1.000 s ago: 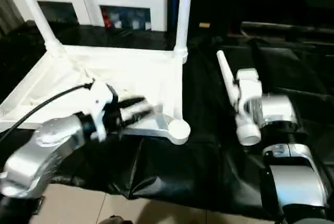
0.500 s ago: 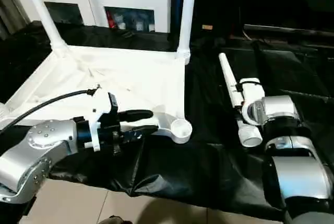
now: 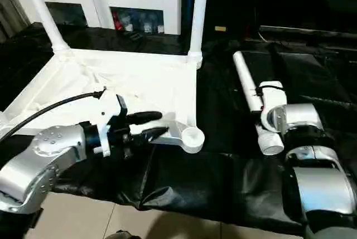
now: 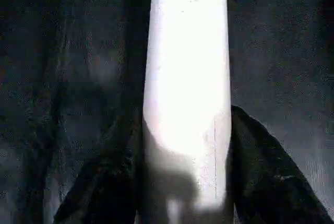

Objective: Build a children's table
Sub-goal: Pick table leg

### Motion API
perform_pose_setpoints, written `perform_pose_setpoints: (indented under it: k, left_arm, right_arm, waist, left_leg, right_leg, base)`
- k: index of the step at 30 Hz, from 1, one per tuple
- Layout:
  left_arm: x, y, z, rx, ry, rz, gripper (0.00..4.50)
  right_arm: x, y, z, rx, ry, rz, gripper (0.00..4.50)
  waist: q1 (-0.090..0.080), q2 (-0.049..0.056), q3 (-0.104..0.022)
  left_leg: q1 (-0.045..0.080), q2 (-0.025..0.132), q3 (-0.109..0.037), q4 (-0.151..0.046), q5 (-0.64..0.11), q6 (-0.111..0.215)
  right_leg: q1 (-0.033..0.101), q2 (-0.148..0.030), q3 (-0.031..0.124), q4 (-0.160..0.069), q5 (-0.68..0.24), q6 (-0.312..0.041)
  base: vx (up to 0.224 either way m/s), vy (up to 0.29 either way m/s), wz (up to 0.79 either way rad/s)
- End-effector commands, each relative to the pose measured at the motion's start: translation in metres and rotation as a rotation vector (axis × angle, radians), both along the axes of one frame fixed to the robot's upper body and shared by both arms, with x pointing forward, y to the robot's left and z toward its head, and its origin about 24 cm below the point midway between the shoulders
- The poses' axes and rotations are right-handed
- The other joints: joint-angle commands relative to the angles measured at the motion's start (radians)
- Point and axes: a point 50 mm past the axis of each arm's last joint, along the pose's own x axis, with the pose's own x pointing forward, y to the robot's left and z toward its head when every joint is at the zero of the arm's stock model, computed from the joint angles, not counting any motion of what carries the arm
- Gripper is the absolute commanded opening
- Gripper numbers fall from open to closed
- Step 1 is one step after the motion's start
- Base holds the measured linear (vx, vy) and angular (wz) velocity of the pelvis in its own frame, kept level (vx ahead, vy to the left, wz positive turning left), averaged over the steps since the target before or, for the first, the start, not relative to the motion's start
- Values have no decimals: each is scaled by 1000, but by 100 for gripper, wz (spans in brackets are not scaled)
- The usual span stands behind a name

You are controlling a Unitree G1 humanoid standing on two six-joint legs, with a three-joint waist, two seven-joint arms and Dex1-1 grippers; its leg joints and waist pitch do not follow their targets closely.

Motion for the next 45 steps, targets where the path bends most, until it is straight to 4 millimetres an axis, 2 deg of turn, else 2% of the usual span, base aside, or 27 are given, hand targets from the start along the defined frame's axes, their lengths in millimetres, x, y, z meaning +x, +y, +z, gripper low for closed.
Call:
perform_pose_setpoints:
  k: [1, 2, 3, 4, 5, 6, 7, 8, 9, 11, 12, 13, 16, 19, 21, 22, 25, 28, 30, 34, 36, 38, 39, 41, 43, 44, 45]
  left_arm:
    - [14, 0, 13, -48, -49, 94, 205]
    - [20, -4, 17, -87, -52, 124, 205]
    - [23, -6, 19, -105, -52, 133, 205]
    - [24, -7, 21, -116, -51, 139, 205]
    - [36, -17, 30, -207, -32, 160, 205]
    - [41, -22, 35, -251, -12, 168, 205]
    - [41, -22, 35, -254, -11, 168, 205]
    - [47, -28, 41, -305, 9, 172, 205]
    - [54, -35, 48, -371, 46, 175, 205]
    - [57, -38, 51, -399, 64, 172, 222]
    - [61, -48, 59, -482, 143, 117, 239]
    - [62, -53, 64, -528, 186, 77, 239]
    - [62, -63, 76, -608, 218, 10, 269]
    - [61, -65, 79, -631, 230, -7, 286]
    - [61, -70, 82, -669, 268, -45, 300]
    - [60, -72, 82, -684, 290, -67, 300]
    - [57, -76, 82, -711, 346, -114, 326]
    - [56, -76, 82, -706, 349, -119, 351]
    - [54, -77, 80, -706, 370, -121, 366]
    - [56, -75, 74, -663, 382, -75, 394]
    - [59, -74, 74, -667, 383, -50, 347]
    - [64, -69, 75, -678, 372, 15, 354]
    - [66, -67, 76, -691, 374, 29, 352]
    - [68, -64, 78, -704, 369, 46, 306]
    - [69, -61, 80, -720, 365, 56, 299]
    - [70, -60, 80, -722, 361, 59, 313]
    - [69, -60, 80, -724, 359, 56, 290]
  right_arm:
    - [9, 3, 23, 107, -198, -22, 183]
    - [9, 6, 32, 198, -268, -27, 183]
    - [8, 8, 36, 235, -299, -18, 183]
    - [8, 9, 39, 259, -319, -13, 183]
    - [2, 20, 57, 379, -512, 93, 183]
    - [-3, 25, 64, 429, -591, 149, 183]
    - [-4, 25, 64, 432, -595, 153, 183]
    - [-11, 32, 70, 493, -656, 219, 183]
    - [-21, 40, 74, 581, -705, 304, 183]
    - [-26, 44, 76, 620, -719, 342, 183]
    - [-39, 57, 83, 718, -762, 474, 183]
    - [-45, 62, 86, 747, -770, 526, 183]
    - [-55, 74, 89, 777, -767, 615, 183]
    - [-57, 78, 90, 785, -762, 644, 183]
    - [-63, 88, 89, 772, -741, 699, 183]
    - [-66, 93, 88, 759, -728, 723, 183]
    - [-70, 103, 84, 730, -694, 761, 183]
    - [-71, 105, 83, 726, -686, 770, 183]
    - [-70, 114, 83, 715, -666, 806, 183]
    - [-71, 122, 84, 703, -657, 847, 183]
    - [-72, 124, 84, 699, -656, 856, 183]
    - [-71, 127, 84, 688, -652, 866, 183]
    - [-70, 128, 84, 687, -652, 868, 183]
    - [-70, 130, 84, 682, -651, 869, 183]
    - [-69, 132, 83, 676, -652, 868, 183]
    - [-68, 132, 83, 674, -652, 866, 183]
    - [-68, 133, 83, 673, -653, 864, 183]
  waist:
    - [1, -9, -71]
    - [-1, -10, -73]
    - [0, -10, -75]
    - [-1, -13, -74]
    - [3, -17, -74]
    - [5, -19, -78]
    - [9, -19, -80]
    - [9, -19, -80]
    - [15, -26, -79]
    - [20, -26, -80]
    - [25, -27, -79]
    - [26, -21, -77]
    - [32, -19, -76]
    - [31, -19, -71]
    - [30, -12, -69]
    - [30, -16, -69]
    - [29, -18, -70]
    - [28, -20, -69]
    - [29, -26, -68]
    - [29, -24, -69]
    - [29, -24, -68]
    - [29, -24, -69]
    - [31, -17, -69]
    - [31, -19, -70]
    - [30, -18, -69]
    - [31, -18, -69]
    - [31, -19, -69]
  left_leg:
    - [29, 42, -7, -76, -228, -23]
    - [25, 40, -7, -77, -208, -15]
    - [22, 40, -9, -75, -175, 11]
    - [19, 39, -9, -75, -166, 20]
    - [16, 38, -4, -72, -147, 39]
    - [19, 42, -5, -69, -128, 59]
    - [13, 41, -8, -68, -94, 78]
    - [13, 41, -8, -68, -94, 78]
    - [16, 42, -3, -66, -75, 105]
    - [14, 44, -7, -66, -64, 120]
    - [16, 43, -5, -64, -62, 120]
    - [17, 42, -4, -64, -66, 118]
    - [17, 45, -8, -67, -83, 111]
    - [17, 47, -10, -75, -124, 75]
    - [17, 46, -11, -78, -144, 51]
    - [16, 45, -11, -79, -144, 42]
    - [15, 44, -12, -79, -137, 31]
    - [14, 45, -13, -80, -134, 34]
    - [12, 44, -12, -81, -135, 37]
    - [12, 45, -13, -81, -121, 39]
    - [12, 46, -14, -82, -119, 38]
    - [11, 46, -14, -81, -110, 42]
    - [11, 45, -15, -81, -108, 42]
    - [12, 45, -15, -82, -115, 38]
    - [13, 46, -15, -83, -122, 33]
    - [14, 46, -15, -83, -123, 30]
    - [13, 46, -15, -83, -124, 30]
  right_leg:
    - [43, -32, 21, -80, -119, -237]
    - [47, -30, 21, -77, -99, -239]
    - [49, -32, 18, -75, -71, -243]
    - [52, -31, 17, -76, -64, -244]
    - [54, -33, 20, -77, -48, -239]
    - [53, -35, 21, -74, -24, -239]
    - [57, -36, 18, -68, 1, -241]
    - [57, -36, 18, -68, 1, -241]
    - [54, -36, 19, -72, 11, -248]
    - [55, -38, 16, -70, 2, -263]
    - [53, -38, 15, -73, -18, -266]
    - [50, -38, 16, -74, -30, -268]
    - [48, -38, 14, -78, -72, -271]
    - [47, -39, 14, -88, -142, -244]
    - [45, -40, 16, -93, -187, -220]
    - [47, -40, 16, -94, -192, -209]
    - [47, -41, 16, -92, -183, -201]
    - [46, -42, 17, -93, -183, -198]
    - [46, -43, 17, -96, -200, -189]
    - [46, -42, 17, -95, -184, -183]
    - [47, -42, 17, -94, -177, -183]
    - [49, -42, 17, -93, -153, -184]
    - [48, -43, 17, -92, -147, -186]
    - [47, -42, 16, -93, -150, -187]
    - [47, -42, 16, -94, -153, -188]
    - [46, -42, 17, -93, -151, -190]
    - [46, -42, 17, -92, -147, -190]
  base:
    - [0, 0, 0]
    - [0, 0, 0]
    - [0, 0, 0]
    - [0, 0, 0]
    - [0, 0, 0]
    - [0, 0, 0]
    - [0, 0, 0]
    - [0, 0, 0]
    - [0, 0, 0]
    - [0, 0, 0]
    - [0, 0, 0]
    - [0, 0, 0]
    - [0, 0, 0]
    - [0, 0, 0]
    - [0, 0, 0]
    - [0, 0, 0]
    - [0, 0, 0]
    - [0, 0, 0]
    - [0, 0, 0]
    - [0, 0, 0]
    - [0, 0, 0]
    - [0, 0, 0]
    - [0, 0, 0]
    - [0, 0, 0]
    - [0, 0, 0]
    - [0, 0, 0]
    - [0, 0, 0]
